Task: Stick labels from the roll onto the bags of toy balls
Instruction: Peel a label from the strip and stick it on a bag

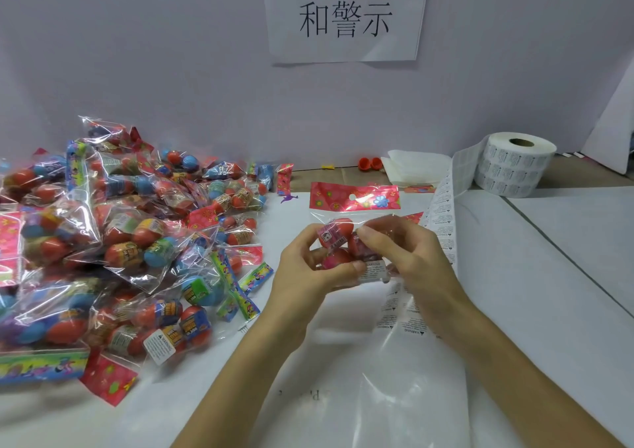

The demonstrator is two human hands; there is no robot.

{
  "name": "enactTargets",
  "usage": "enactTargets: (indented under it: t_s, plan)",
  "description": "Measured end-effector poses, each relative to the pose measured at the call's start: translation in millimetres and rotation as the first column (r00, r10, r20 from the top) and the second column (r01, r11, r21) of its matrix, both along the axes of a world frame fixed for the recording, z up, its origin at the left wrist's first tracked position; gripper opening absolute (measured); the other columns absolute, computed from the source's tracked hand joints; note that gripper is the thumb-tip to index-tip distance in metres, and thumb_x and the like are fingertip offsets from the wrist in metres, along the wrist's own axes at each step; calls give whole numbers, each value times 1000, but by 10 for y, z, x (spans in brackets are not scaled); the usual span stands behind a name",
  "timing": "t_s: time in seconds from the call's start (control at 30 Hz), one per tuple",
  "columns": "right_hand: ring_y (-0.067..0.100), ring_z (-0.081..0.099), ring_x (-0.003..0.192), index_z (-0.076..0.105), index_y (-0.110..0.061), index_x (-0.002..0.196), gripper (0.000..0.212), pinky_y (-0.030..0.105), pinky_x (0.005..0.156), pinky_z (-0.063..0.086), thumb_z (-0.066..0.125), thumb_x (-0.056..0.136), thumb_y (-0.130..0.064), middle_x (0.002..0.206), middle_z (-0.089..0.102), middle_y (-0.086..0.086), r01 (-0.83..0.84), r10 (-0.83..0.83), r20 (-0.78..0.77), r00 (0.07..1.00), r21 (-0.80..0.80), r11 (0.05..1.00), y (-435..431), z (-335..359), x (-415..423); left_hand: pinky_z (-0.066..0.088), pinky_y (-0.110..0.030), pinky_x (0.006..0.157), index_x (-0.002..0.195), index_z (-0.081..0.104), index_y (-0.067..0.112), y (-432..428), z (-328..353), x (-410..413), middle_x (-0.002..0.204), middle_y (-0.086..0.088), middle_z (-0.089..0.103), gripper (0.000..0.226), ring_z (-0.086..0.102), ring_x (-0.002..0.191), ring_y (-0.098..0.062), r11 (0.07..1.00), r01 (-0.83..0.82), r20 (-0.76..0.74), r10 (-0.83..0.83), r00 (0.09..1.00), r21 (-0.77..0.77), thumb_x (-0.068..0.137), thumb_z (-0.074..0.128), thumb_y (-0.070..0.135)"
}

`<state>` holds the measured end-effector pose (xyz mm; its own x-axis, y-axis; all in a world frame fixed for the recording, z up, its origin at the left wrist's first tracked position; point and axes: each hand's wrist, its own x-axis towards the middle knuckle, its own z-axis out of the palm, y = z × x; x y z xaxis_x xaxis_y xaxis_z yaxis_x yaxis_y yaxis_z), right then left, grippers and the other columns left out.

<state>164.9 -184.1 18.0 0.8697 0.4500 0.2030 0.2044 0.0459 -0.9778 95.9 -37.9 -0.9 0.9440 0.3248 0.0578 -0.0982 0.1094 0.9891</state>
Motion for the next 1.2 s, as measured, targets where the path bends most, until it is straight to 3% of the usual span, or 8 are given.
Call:
enactTargets:
  t_s: [0.13, 0.23, 0.37, 0.53, 0.67, 0.87, 1.03, 1.2]
  plan:
    - [15, 67, 79, 72, -26, 105, 20, 25, 60, 54, 79, 86, -25, 95, 72, -1, 11, -9, 40, 999, -75, 997, 21, -34, 22, 63, -34, 79, 119, 66, 15, -20, 15, -14, 101, -13, 78, 46, 77, 94, -30, 993, -59, 53, 64, 996, -103, 77, 84, 8]
    - [11, 56, 58, 74, -18, 101, 11, 24, 55, 49, 74, 90, -21, 75, 66, 2, 31, -27, 56, 998, -72, 997, 44, -69, 38, 62, -35, 82, 122, 63, 12, 4, 28, -11, 101, -15, 78, 45, 77, 94, -30, 976, -123, 81, 139, 987, -179, 81, 80, 11]
    - [17, 57, 56, 71, -9, 106, 12, 29, 57, 51, 69, 94, -11, 65, 64, 5, -21, 21, 8, 1000, 25, 999, 42, -102, 59, 62, -32, 79, 122, 64, 9, -2, 56, -21, 101, -15, 78, 50, 77, 93, -28, 964, -101, 84, 125, 989, -247, 75, 80, 17]
    - [17, 58, 57, 69, -10, 107, 11, 31, 57, 52, 65, 98, -14, 67, 64, 5, -48, 48, 21, 999, 3, 999, 38, -118, 61, 62, -35, 84, 126, 64, 10, -8, 45, -25, 106, -15, 77, 43, 76, 98, -29, 964, -77, 70, 98, 993, -256, 85, 76, 15]
    - [16, 57, 56, 68, -11, 105, 9, 30, 58, 51, 62, 100, -15, 66, 63, 4, -40, 40, 25, 999, -12, 999, 47, -115, 73, 62, -34, 85, 127, 62, 13, -11, 61, -17, 104, -14, 77, 60, 76, 99, -30, 969, -67, 61, 84, 995, -236, 71, 83, 16]
    - [13, 59, 59, 68, -7, 112, 16, 28, 60, 54, 55, 103, -11, 70, 65, 3, -67, 68, 3, 998, -27, 997, 19, -84, 77, 61, -30, 81, 124, 61, 15, 36, 39, 2, 102, -16, 78, 52, 76, 98, -32, 965, -47, 44, 61, 997, -257, 79, 78, -5]
    - [13, 61, 75, 69, -17, 113, 21, 28, 61, 50, 50, 105, -19, 94, 67, 0, -16, 15, -19, 1000, -60, 998, 14, -33, 86, 61, -40, 86, 121, 61, 26, 29, -1, 22, 102, -5, 78, 57, 75, 98, -26, 986, -134, 38, 138, 990, -98, 80, 75, -12]
    - [16, 56, 61, 69, -28, 117, 26, 29, 60, 47, 57, 98, -40, 95, 68, -6, -69, 68, -43, 997, -15, 998, -37, 1, 115, 63, -37, 78, 131, 59, 20, 9, 7, 8, 106, -11, 78, 55, 75, 98, -30, 992, -53, 50, 59, 997, -111, 84, 78, 0]
